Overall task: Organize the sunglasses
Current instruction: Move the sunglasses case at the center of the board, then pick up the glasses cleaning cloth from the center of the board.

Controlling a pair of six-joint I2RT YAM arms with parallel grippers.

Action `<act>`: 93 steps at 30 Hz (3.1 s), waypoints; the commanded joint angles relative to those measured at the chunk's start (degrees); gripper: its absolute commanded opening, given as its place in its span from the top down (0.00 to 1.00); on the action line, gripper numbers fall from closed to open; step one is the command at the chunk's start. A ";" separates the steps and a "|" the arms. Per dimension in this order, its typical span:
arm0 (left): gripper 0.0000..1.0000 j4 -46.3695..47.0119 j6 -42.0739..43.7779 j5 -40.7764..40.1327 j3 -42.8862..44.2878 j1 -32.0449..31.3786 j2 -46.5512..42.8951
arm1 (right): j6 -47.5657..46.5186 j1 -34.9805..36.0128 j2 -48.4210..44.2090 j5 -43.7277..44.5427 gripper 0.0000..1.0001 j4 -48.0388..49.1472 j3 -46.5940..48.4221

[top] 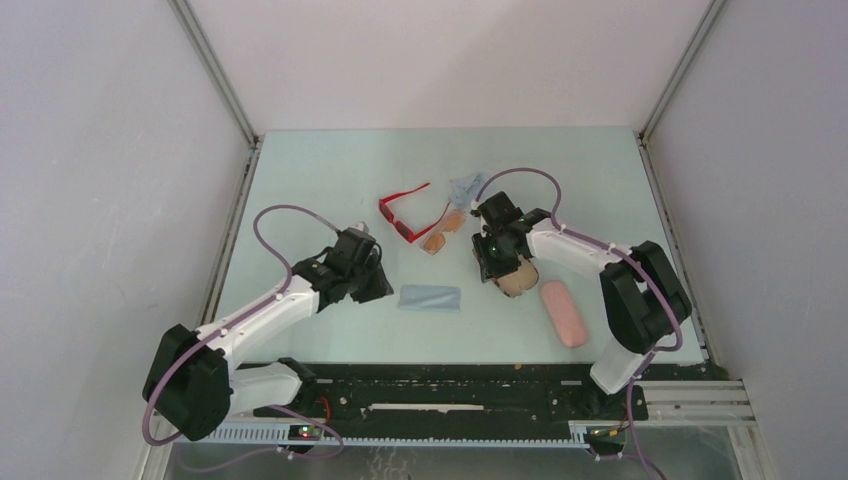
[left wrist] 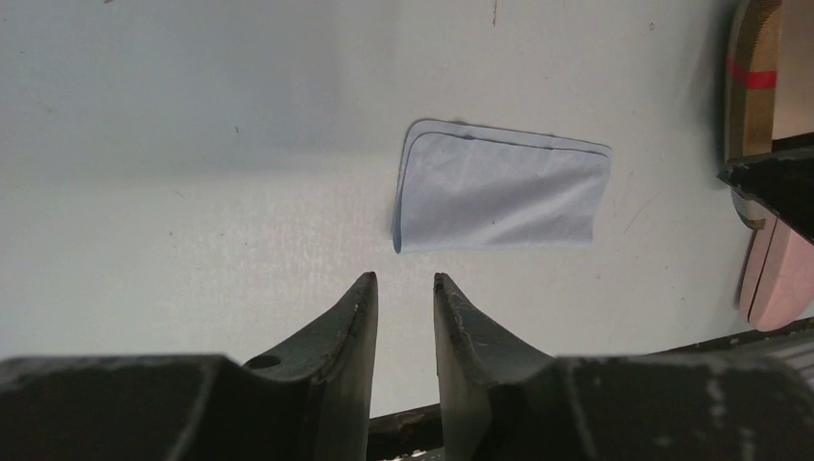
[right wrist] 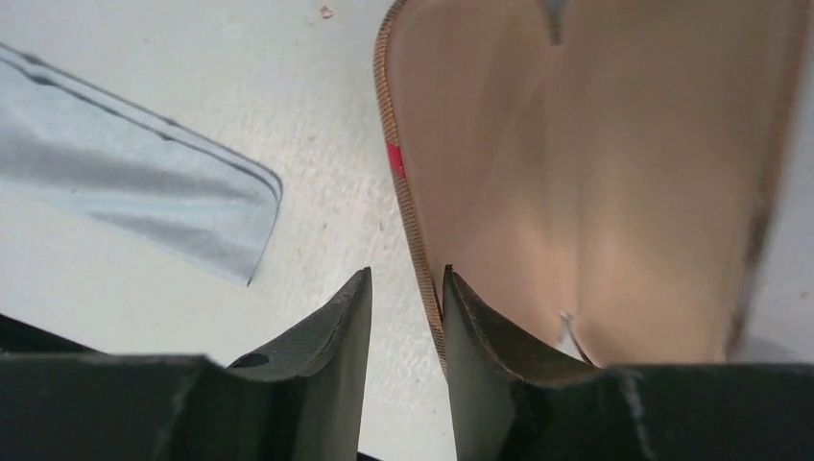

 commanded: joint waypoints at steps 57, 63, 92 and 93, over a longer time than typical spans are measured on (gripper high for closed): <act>0.59 15.46 2.45 1.23 -2.97 -1.11 19.69 | 45.86 15.99 -6.73 18.68 0.61 23.30 -19.13; 0.59 17.19 3.61 4.75 -2.70 -0.85 20.97 | 45.54 15.21 -4.97 16.75 0.61 23.96 -19.12; 0.57 13.83 3.77 3.58 -4.93 -1.05 17.01 | 44.58 16.44 -4.24 17.34 0.64 22.80 -19.84; 0.57 14.52 3.63 4.75 -4.96 -1.10 17.56 | 44.68 16.52 -3.74 16.91 0.64 23.04 -19.85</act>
